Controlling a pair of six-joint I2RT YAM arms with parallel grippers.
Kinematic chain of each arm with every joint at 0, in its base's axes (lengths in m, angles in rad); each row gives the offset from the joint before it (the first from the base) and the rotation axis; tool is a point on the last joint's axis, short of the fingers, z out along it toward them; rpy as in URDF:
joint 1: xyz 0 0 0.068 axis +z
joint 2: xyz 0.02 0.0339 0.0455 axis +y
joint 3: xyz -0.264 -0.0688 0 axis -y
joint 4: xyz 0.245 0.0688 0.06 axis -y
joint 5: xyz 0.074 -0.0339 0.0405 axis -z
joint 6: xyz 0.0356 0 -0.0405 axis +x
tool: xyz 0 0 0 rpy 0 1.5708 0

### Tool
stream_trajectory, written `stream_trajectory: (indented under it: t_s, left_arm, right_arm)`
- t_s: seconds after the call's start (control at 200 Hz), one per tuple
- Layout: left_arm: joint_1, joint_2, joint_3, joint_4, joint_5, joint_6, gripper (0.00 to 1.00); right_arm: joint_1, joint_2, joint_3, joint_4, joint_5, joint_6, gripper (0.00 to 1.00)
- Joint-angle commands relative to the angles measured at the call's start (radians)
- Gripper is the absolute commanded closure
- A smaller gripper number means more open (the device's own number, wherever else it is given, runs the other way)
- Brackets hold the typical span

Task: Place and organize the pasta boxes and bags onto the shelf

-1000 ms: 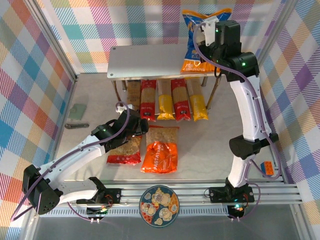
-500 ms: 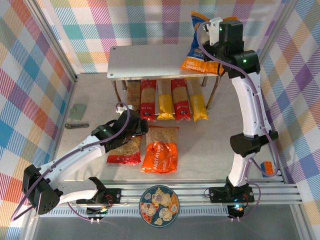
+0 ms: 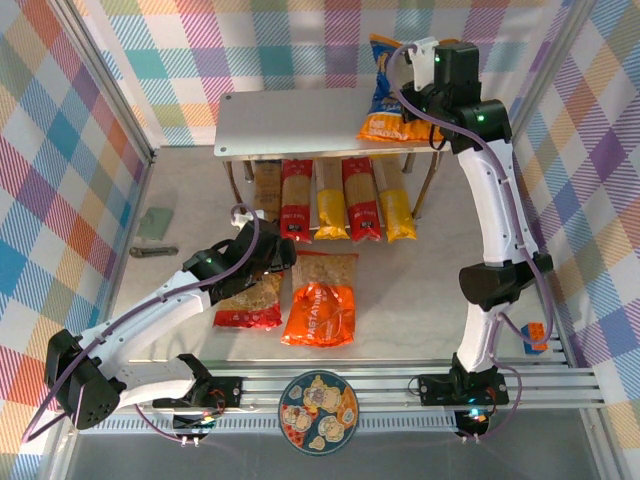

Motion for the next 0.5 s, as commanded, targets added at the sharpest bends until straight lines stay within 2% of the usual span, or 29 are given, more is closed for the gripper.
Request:
stream_trajectory:
  t_s: [0.0, 0.255, 0.495]
  left_arm:
    - [0.013, -0.014, -0.008, -0.004, 0.002, -0.005, 0.19]
    - [0.013, -0.012, -0.003, -0.007, 0.004, -0.005, 0.19]
    - [0.015, -0.020, -0.008, -0.015, -0.001, -0.005, 0.19]
  right_arm:
    - [0.004, 0.007, -0.010, 0.006, -0.073, -0.025, 1.00]
    - [0.005, 0.013, -0.023, -0.023, -0.138, -0.050, 1.00]
    - [0.004, -0.013, -0.099, -0.044, -0.094, -0.044, 1.00]
